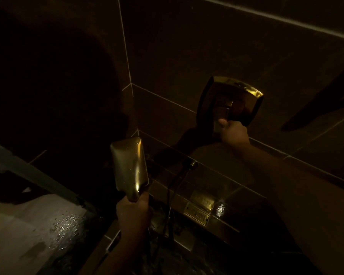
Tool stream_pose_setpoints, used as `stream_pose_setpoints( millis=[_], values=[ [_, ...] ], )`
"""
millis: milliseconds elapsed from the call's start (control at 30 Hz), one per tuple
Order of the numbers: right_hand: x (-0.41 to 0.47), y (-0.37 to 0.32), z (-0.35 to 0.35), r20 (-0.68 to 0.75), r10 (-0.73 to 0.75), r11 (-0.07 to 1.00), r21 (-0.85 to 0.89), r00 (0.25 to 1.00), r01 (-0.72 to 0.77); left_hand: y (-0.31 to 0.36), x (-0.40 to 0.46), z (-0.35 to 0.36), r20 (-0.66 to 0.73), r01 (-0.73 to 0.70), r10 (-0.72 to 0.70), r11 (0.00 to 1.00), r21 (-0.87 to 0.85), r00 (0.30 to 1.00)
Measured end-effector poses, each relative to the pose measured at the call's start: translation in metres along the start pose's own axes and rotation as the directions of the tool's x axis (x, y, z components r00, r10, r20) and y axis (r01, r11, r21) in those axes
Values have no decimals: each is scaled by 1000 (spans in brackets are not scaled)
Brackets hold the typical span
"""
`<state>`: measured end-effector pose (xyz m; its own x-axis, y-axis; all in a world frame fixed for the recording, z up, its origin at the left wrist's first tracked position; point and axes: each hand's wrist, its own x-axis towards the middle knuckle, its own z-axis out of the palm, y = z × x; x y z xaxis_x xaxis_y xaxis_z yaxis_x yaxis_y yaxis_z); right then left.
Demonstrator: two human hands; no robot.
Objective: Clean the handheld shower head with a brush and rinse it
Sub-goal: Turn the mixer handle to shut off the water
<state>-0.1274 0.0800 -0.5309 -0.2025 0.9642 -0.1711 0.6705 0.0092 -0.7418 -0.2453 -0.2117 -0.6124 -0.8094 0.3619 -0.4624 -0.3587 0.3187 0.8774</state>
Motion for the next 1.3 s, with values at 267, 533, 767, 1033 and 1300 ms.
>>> stream_pose_setpoints(
  millis=[267, 533, 767, 1033, 1300],
  values=[
    [1, -5, 0, 8, 48, 999, 2, 999, -48, -7, 1, -4, -6, 8, -8, 1000, 25, 1000],
    [2, -1, -1, 20, 20, 1000, -18, 1000, -20, -15, 2, -8, 10, 32, -33, 998, 53, 999],
    [1, 0, -1, 25, 8, 1000, -7, 1000, -8, -20, -2, -8, 45, 65, -67, 997, 40, 997],
    [0, -2, -1, 18, 7, 998, -69, 1000, -5, -32, -10, -15, 59, 100, -102, 994, 47, 993],
    [2, -1, -2, 20, 8, 998, -58, 1000, -7, -36, -18, -16, 40, 112, -113, 993, 26, 993]
  ],
)
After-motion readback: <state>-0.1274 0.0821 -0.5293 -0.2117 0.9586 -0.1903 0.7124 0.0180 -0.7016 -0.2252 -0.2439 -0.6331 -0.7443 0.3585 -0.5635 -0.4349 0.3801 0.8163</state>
